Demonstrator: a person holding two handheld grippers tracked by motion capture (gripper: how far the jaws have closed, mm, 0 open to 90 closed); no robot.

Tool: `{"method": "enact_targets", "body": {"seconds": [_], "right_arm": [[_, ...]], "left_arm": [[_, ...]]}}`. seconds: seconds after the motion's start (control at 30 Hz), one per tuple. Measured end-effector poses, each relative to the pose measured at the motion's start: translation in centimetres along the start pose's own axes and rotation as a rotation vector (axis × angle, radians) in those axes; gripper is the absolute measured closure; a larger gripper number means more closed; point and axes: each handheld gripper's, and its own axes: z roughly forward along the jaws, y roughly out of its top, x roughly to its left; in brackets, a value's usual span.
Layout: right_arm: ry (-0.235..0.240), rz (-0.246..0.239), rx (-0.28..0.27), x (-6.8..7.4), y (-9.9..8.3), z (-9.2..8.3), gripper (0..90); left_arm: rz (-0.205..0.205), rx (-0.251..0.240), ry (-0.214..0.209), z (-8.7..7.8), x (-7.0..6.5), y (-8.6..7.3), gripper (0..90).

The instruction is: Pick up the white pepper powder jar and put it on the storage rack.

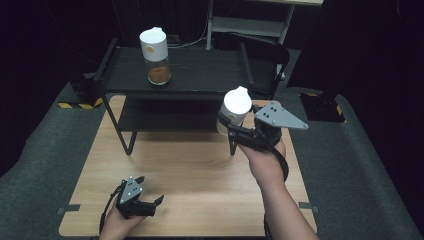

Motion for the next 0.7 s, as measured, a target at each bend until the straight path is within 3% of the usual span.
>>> {"method": "enact_targets", "body": {"seconds": [0.5,0.7], "right_arm": [[-0.041,-0.022,-0.006,-0.3,3.8,2.9,30.0],[-0.06,0.007,-0.011,-0.5,4.7,4.3,30.0]], "left_arm": [[-0.007,-0.006,-0.008,0.0,0.2,-0.1,1.0],[-0.008,-0.008,-0.011,0.0,0.3,-0.1,1.0]]}}
